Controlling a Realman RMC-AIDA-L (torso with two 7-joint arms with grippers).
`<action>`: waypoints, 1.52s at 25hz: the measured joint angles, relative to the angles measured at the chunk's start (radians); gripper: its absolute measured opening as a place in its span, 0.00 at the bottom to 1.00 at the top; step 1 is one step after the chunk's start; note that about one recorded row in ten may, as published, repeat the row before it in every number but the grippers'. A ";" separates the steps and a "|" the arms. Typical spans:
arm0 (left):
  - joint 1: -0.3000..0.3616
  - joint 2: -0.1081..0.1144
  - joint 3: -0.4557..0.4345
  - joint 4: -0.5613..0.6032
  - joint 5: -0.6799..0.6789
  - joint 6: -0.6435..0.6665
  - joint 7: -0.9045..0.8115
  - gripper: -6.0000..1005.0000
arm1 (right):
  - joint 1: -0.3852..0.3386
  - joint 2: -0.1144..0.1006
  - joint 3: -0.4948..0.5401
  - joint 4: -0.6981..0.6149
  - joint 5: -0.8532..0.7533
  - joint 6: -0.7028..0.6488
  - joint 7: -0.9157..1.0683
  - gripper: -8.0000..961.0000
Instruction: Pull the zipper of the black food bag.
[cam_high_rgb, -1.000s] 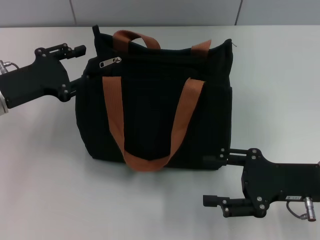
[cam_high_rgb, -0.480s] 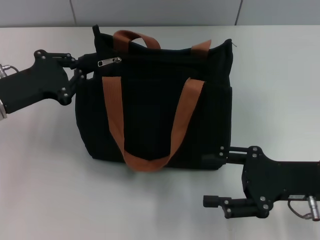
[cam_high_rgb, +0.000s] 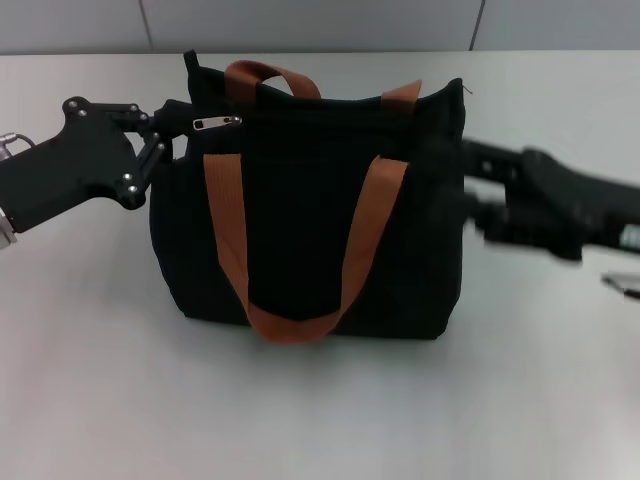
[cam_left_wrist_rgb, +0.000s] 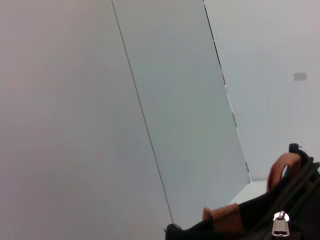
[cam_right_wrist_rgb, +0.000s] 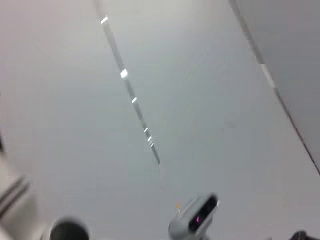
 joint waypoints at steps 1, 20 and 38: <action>0.000 -0.004 0.000 -0.001 -0.004 0.007 0.013 0.03 | 0.038 -0.004 -0.001 -0.021 0.017 0.015 0.114 0.76; 0.008 -0.017 0.001 -0.002 -0.027 0.039 0.082 0.03 | 0.366 -0.042 -0.153 -0.076 -0.136 0.341 0.850 0.76; 0.011 -0.020 0.000 -0.002 -0.039 0.087 0.115 0.03 | 0.441 -0.007 -0.257 -0.092 -0.226 0.500 0.930 0.74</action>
